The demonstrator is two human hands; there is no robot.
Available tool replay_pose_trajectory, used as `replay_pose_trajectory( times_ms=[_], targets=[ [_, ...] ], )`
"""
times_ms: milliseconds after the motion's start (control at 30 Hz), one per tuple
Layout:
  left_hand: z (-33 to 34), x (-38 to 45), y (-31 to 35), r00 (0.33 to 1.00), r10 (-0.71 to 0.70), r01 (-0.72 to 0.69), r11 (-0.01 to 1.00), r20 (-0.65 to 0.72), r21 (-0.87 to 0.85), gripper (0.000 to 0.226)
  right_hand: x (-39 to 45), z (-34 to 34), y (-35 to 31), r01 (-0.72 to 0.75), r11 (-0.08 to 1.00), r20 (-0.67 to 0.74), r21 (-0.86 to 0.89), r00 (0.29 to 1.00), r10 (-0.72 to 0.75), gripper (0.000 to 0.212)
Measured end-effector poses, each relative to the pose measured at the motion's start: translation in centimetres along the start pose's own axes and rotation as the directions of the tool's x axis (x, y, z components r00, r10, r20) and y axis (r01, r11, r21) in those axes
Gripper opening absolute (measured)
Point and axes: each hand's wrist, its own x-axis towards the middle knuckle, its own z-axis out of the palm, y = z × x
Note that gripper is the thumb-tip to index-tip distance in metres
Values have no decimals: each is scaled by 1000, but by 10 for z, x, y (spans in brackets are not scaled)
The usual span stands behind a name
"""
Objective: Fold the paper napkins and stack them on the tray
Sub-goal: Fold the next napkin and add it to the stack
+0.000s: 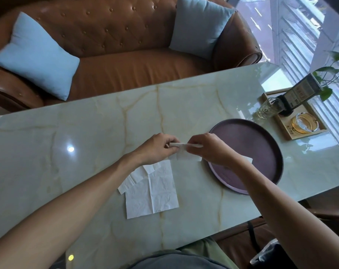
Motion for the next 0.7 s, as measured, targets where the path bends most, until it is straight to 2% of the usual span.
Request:
replay_pose_trajectory(
  times_ms=[100,233,333,500,633,700],
  targets=[
    [6,6,6,1000,10,-10,999,-16,-46,12,-4,-3,8,10,1000,13,19,1000,-11,21],
    [20,16,15,1000,11,-12,993,-11,-119,15,-11,-8,24,0,992,-5,127,1000,1,31],
    [31,29,24,1000,-5,7,967,5,-254,13,-15,-13,41,-15,990,-42,142,999,21,24],
    [55,55,32,999,-25,37,950,43,-310,13,-28,-27,82,-80,978,-53,193,994,92,20],
    [73,78,36,996,-44,66,949,77,-308,12,-50,-34,140,-182,904,-107,387,965,240,16],
    [85,89,42,993,-46,79,944,111,-319,12,-62,-29,162,-251,814,-60,524,942,330,16]
  ],
)
